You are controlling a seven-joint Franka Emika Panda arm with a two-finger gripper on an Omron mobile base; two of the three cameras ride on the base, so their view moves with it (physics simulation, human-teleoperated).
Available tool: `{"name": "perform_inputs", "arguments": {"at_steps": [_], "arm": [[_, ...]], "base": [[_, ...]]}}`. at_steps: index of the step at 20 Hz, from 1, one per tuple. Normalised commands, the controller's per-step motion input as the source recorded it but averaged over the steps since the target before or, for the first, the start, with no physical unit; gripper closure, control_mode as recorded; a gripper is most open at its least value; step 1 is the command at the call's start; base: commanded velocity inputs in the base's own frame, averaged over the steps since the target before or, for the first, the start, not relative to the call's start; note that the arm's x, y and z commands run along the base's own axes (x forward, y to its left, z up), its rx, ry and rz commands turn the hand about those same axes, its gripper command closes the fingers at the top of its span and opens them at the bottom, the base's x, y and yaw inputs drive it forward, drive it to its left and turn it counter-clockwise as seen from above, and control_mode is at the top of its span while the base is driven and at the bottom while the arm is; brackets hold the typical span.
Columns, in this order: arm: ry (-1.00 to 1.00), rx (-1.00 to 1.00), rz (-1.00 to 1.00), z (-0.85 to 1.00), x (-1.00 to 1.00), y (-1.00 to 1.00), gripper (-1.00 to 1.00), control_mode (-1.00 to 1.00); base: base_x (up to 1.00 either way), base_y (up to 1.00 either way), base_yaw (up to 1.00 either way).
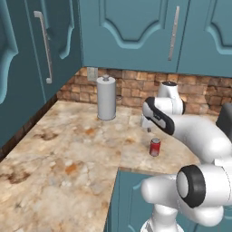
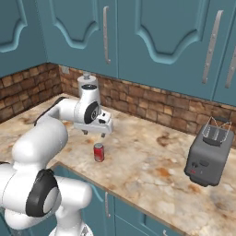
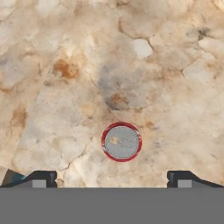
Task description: Four empty soda cans are scattered around the kitchen. Gather all the cans and cluster them next to the stove for recycling.
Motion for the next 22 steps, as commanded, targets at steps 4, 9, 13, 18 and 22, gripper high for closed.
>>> {"name": "perform_inputs", "arguments": {"at_steps": [4,9,13,18,22], "arm": [[0.00,0.00,0.00,-0.01,0.05,-0.05,-1.00,-1.00],[0.00,0.00,0.00,-0.05,-0.45,-0.01,-1.00,-1.00],[0.00,0.00,0.00,-0.34,-0.25,-0.01,-1.00,-1.00],[0.00,0.00,0.00,-0.27,0.25,0.00,-1.00,-1.00],[0.00,0.00,0.00,0.00,0.57,0.00,-1.00,-1.00]], "base": [[0.00,0.00,0.00],[0.00,0.00,0.00],[0.00,0.00,0.00],[0.00,0.00,0.00],[0.00,0.00,0.00]]}}
